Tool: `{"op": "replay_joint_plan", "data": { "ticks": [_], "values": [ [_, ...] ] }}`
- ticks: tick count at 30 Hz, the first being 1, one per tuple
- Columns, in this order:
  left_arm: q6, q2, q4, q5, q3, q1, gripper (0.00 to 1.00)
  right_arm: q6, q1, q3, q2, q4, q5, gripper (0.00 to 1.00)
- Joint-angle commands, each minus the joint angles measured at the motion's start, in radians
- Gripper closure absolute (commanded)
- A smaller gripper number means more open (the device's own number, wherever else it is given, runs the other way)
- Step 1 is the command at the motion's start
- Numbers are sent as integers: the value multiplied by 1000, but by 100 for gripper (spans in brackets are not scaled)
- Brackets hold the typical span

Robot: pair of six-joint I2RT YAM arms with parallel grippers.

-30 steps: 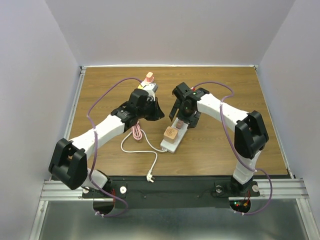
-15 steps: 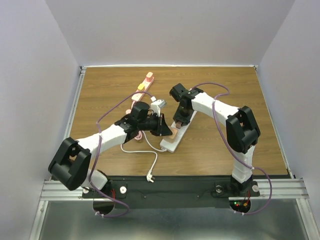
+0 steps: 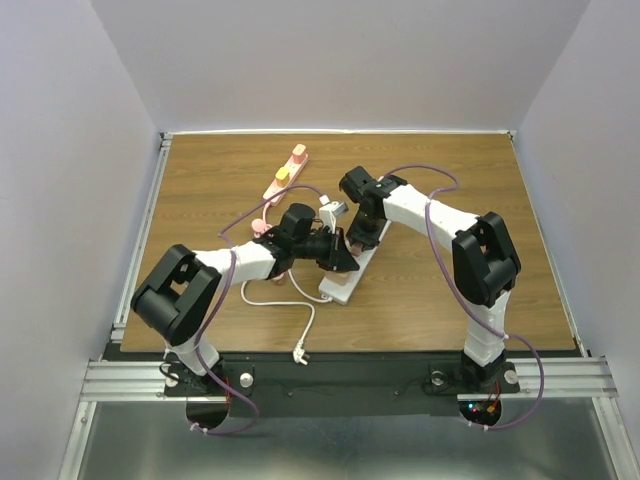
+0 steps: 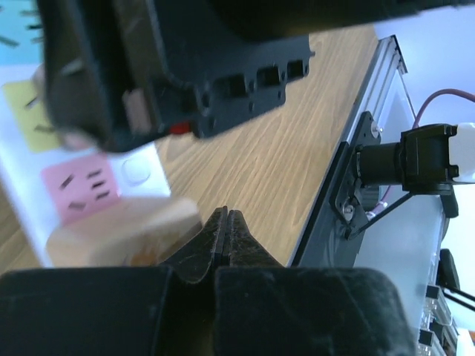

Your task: Pull the plug off the socket

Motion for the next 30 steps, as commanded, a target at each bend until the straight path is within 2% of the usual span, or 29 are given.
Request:
{"op": "replay_joint_plan", "data": {
  "ticks": [1, 7, 17, 22, 25, 30],
  "values": [
    [38, 101, -56, -84, -18, 7, 100, -27, -1, 60, -94, 19, -35, 99],
    [22, 134, -17, -133, -79, 7, 100, -48, -5, 124, -182, 4, -3, 100],
    [-18, 240, 57, -121, -110, 7, 100, -62, -47, 169, -220, -53, 17, 100],
    [-28, 178, 39, -122, -105, 9, 100, -61, -82, 154, -304, -148, 150, 100],
    [-29, 112, -6, -143, -76, 9, 100, -73, -149, 31, -392, -224, 285, 100],
    [-18, 25, -90, -174, 43, 9, 100, -132, -439, -234, -506, -234, 373, 100]
  ]
}}
